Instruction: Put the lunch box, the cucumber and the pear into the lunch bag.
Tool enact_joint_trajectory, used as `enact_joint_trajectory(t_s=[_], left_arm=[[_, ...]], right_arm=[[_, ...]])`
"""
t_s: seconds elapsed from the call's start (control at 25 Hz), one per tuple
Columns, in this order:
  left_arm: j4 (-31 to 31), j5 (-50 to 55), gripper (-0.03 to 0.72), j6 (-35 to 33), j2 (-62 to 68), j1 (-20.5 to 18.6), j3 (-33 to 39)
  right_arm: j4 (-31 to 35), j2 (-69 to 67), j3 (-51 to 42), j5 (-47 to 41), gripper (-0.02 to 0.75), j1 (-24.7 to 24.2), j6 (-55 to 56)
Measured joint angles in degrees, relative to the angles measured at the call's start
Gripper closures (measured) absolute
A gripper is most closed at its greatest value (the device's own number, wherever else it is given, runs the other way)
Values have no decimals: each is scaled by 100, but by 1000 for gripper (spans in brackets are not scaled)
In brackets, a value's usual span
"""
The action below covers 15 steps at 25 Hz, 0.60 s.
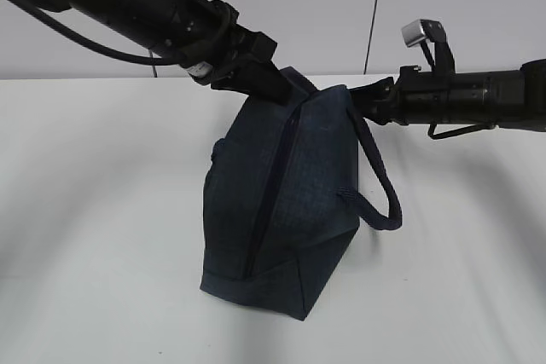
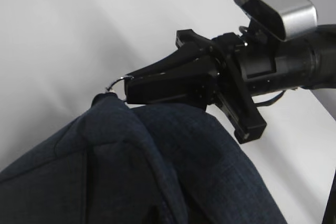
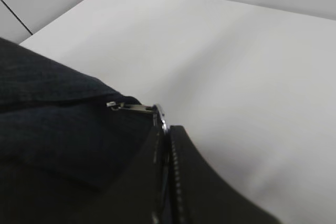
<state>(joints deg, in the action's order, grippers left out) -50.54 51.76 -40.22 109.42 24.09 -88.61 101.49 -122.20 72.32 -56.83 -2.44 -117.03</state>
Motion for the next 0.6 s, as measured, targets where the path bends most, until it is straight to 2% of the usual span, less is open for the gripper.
enact_joint_trajectory(t_s=[0.16,0.4,0.6], left_arm=[[-52,132,657,-82,-45,0,0],[-700,427,657,-759,-51,-24,0],[-761,447,657,-919,-51,-27,0]], right_arm=[[-103,-18,194,-66,738,-10,92],[-125,-18,341,-113,738,-10,107],[-125,-42,341,-32,738,-10,116]])
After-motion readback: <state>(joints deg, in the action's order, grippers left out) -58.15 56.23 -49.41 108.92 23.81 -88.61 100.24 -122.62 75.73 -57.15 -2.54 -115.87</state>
